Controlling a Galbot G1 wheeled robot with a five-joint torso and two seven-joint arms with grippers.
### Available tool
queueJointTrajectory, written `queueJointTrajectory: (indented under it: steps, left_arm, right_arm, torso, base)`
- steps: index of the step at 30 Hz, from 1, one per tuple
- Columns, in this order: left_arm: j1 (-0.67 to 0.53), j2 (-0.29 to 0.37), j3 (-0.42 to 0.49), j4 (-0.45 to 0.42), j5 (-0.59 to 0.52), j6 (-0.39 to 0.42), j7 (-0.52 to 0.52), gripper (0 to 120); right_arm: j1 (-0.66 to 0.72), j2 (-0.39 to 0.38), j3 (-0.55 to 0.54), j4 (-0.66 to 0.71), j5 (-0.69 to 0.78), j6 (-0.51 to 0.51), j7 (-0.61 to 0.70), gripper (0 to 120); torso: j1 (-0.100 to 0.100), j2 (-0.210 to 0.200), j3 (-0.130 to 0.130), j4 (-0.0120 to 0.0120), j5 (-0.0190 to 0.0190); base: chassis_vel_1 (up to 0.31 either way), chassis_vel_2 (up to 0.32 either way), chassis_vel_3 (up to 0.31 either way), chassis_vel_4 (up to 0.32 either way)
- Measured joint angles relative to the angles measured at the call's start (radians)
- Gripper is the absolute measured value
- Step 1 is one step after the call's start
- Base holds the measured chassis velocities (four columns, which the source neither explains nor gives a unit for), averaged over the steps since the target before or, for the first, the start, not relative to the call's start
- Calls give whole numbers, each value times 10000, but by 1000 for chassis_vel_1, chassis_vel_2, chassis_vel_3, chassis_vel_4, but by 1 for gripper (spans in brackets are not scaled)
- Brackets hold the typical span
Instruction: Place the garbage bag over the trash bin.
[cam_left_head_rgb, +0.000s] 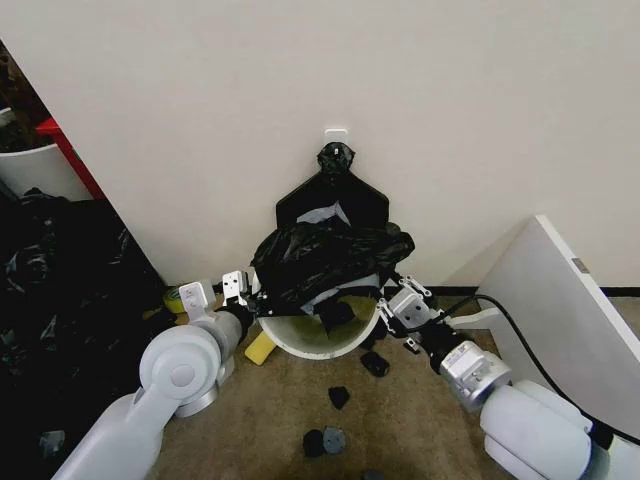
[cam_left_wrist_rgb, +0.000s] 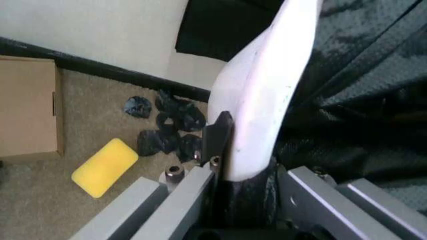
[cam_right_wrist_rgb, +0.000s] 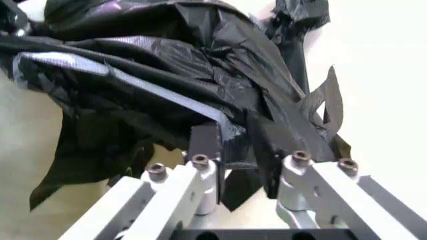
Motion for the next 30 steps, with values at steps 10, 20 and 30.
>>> queueJointTrajectory:
  steps: [10,20,30]
  left_arm:
    - [-52,-53,-119,65,7,-10,7,0]
    - [-181,-35,-802,149,-282,-26,16,0]
    - [-209,68,-1166,-36,-598,-3,1,0]
  right_arm:
    - [-461,268,-107,-333,-122,2188,-128,0]
    - [-1603,89,58,-1789,708,6820,-1677,0]
    - [-1484,250,150,-3423,1455,9143,-5598,0]
  torso:
    - [0,0,0,-1,0]
    - [0,0,0,-1,0]
    - [0,0,0,0,1]
  base:
    - [0,0,0,0]
    - [0,0,0,0]
    - [0,0,0,0]
